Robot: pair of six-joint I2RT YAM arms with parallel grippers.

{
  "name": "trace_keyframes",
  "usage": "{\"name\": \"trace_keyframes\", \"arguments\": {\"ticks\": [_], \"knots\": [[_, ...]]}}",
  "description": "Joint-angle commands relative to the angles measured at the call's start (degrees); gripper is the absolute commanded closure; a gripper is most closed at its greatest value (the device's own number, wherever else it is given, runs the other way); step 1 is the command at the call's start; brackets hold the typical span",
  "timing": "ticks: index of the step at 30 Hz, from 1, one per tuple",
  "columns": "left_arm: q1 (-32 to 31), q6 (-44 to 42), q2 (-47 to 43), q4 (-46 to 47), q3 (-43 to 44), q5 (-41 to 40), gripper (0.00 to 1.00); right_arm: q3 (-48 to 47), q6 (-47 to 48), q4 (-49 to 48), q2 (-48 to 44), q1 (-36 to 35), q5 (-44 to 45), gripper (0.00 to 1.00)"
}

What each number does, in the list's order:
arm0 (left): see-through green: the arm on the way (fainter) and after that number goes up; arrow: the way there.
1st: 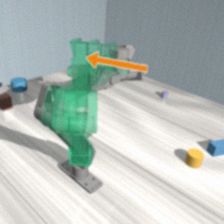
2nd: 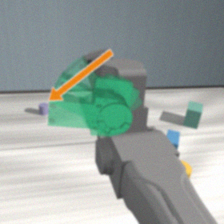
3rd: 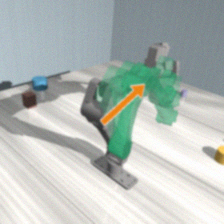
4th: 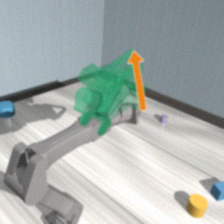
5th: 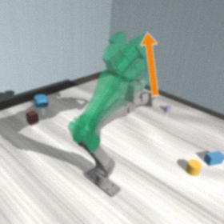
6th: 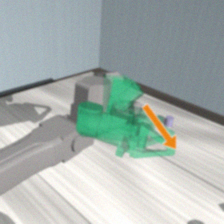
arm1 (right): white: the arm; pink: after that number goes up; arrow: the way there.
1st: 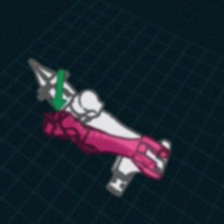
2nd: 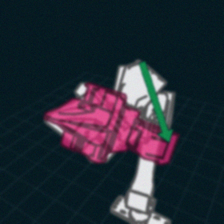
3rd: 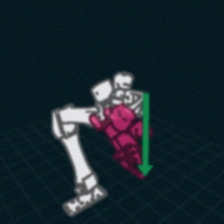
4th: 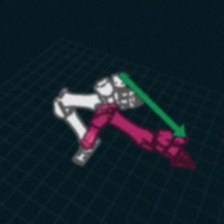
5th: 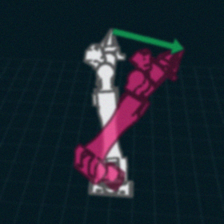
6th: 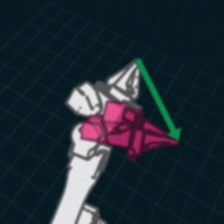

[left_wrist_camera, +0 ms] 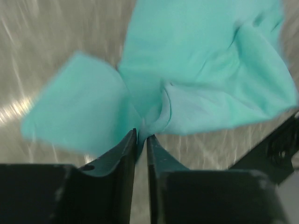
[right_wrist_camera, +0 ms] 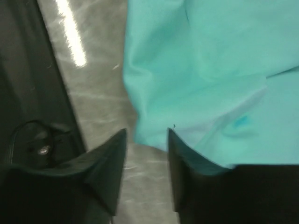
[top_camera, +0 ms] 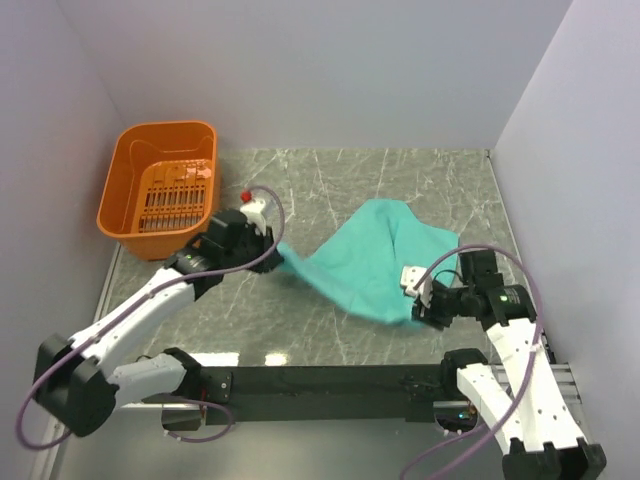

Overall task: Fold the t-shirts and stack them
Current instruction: Flatten the tshirt out

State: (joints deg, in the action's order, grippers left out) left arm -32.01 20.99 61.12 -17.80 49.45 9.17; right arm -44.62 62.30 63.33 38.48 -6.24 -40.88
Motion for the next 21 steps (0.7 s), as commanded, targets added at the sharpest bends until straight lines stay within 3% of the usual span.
{"name": "trace_keyframes", "arguments": {"ticks": [1,2,3,6,7,9,13,18,21], "knots": [[0.1,3.8,1.4,-7.8,-2.2,6.1,0.77,1.1,8.9,3.2,-1.1,-0.5,2.7,0.47],[-0.1,4.1,1.0,-8.5,-2.8,5.9,0.66,0.2,8.5,3.4,-1.2,-0.4,2.5,0.45],[-0.2,4.8,0.1,-8.9,-3.1,5.3,0.46,-0.3,7.6,2.2,-1.6,-0.4,2.1,0.42],[-0.1,5.2,-6.4,-9.4,-3.8,3.1,0.21,-1.8,-1.1,-5.6,-1.2,-0.5,1.9,0.40],[-0.2,5.1,-9.2,-9.4,-3.7,2.5,0.18,-1.8,-7.6,-8.5,-0.7,-0.4,2.3,0.39],[-0.1,4.4,-10.9,-8.7,-3.2,2.0,0.13,-1.3,-14.0,-16.3,3.2,-0.4,3.8,0.38],[-0.1,2.9,-8.9,-7.1,-2.2,2.8,0.13,-2.4,-25.4,-21.4,13.8,-0.9,2.0,0.36],[-0.5,2.3,-3.8,-1.2,-2.7,7.4,0.14,-3.3,-32.4,-27.0,24.4,-2.5,8.2,0.34],[-1.8,1.7,-0.1,0.3,-2.3,6.5,0.15,-3.7,-32.0,-28.7,28.4,-2.7,10.1,0.34]]}}
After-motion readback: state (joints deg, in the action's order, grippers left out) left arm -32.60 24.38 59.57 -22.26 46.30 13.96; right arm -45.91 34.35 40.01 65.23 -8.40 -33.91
